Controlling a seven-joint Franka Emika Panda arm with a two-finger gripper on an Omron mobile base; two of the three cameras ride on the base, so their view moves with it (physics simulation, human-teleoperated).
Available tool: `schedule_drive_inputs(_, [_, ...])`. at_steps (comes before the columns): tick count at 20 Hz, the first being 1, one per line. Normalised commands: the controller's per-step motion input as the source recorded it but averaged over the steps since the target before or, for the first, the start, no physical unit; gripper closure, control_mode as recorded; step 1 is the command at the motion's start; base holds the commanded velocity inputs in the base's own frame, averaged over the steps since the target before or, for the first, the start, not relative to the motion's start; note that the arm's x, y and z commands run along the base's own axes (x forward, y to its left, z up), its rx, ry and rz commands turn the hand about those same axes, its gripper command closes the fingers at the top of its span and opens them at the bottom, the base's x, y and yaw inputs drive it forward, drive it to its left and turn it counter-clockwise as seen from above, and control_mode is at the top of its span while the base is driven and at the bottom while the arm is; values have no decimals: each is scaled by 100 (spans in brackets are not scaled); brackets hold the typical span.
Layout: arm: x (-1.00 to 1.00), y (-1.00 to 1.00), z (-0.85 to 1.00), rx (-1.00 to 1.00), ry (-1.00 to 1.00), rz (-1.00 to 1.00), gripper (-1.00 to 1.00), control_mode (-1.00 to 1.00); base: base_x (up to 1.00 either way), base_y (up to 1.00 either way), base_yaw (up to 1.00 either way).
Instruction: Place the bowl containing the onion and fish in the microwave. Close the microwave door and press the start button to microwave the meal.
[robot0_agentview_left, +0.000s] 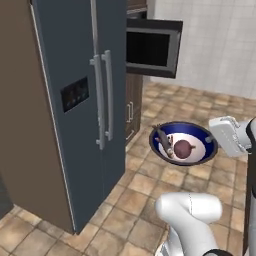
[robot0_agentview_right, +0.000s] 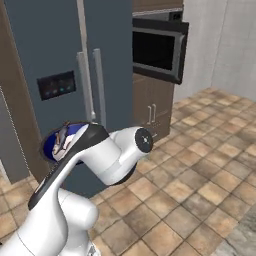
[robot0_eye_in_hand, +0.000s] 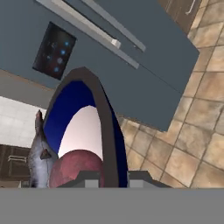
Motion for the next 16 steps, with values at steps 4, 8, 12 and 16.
schedule_drive_inputs(4, [0,0,0,0,0,0,100,100,100,0,-49])
schedule_drive_inputs(8, [0,0,0,0,0,0,100,100,100,0,-49])
schedule_drive_inputs(12, [0,0,0,0,0,0,100,100,100,0,-45])
schedule_drive_inputs(16, [0,0,0,0,0,0,100,100,100,0,-43])
